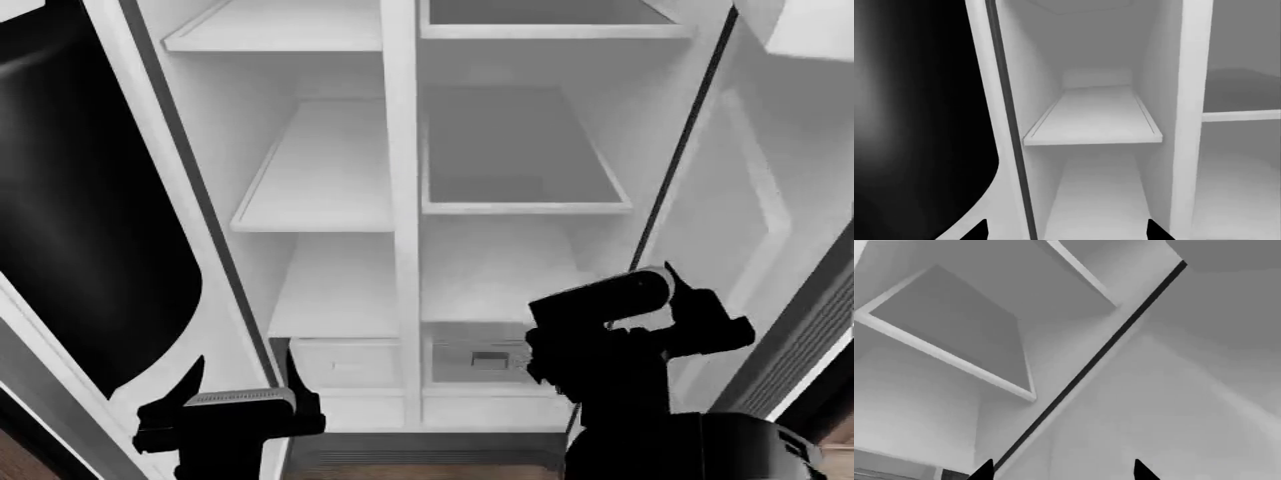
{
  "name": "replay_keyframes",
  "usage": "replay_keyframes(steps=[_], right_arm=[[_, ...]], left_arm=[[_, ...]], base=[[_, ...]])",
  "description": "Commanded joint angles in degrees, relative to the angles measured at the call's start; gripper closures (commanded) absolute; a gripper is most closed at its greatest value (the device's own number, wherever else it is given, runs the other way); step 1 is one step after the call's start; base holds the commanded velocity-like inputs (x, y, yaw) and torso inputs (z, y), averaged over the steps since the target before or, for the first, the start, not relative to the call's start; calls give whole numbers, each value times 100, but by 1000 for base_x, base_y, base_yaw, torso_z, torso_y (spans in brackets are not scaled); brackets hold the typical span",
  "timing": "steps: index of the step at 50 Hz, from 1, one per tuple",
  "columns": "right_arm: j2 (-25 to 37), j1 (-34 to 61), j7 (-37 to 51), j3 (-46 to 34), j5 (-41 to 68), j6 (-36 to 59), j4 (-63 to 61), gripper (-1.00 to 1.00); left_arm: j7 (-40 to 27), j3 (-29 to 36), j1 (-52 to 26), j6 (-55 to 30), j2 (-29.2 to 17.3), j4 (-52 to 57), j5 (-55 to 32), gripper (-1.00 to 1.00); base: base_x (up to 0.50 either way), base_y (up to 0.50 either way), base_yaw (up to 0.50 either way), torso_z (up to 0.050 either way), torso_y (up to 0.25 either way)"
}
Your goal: Open the fridge door
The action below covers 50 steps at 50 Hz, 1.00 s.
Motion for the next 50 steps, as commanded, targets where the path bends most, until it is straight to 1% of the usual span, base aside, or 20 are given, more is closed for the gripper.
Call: replay_keyframes(steps=[1,5,7,11,16,23,28,36,37,41,50], right_arm=[[715,-895,113,732,-393,-224,-411,-100],[935,-1040,123,900,-417,-226,-426,-100],[960,-1057,187,933,-418,-59,-369,-100],[1048,-1234,17,984,-576,-263,-245,-100],[1147,-1097,-111,949,-680,-52,-72,-100],[1342,-1176,-294,1074,-775,-194,179,-100],[1352,-1119,-358,1107,-820,-177,281,-100],[1526,-1236,-664,1235,-1015,-565,717,-100],[1507,-1149,-584,1157,-1090,-385,748,-100],[1461,-1159,-1011,1096,-1333,-786,1233,-100],[1494,-904,-1417,1180,-1477,-963,1838,-100]], left_arm=[[15,-41,-51,-122,56,21,-34,-100],[28,-51,-31,-117,53,8,-27,-100],[32,-60,-32,-123,57,5,-28,-100],[21,-71,-41,-152,54,34,-19,-100],[26,-93,-46,-172,72,35,-22,-100],[30,-122,-16,-152,54,41,-8,-100],[41,-142,-16,-167,66,39,-13,-100],[61,-162,0,-174,62,40,-11,-100],[61,-165,1,-178,63,41,-10,-100],[68,-175,3,-196,67,46,-10,-100],[69,-207,14,-220,65,50,-7,-100]], base=[[0,0,0,0,0],[0,0,0,0,0],[0,0,0,0,0],[0,0,0,0,0],[0,0,0,0,0],[0,0,0,0,0],[0,0,0,0,0],[0,0,0,0,0],[0,0,0,0,0],[0,0,0,0,0],[0,0,0,0,0]])
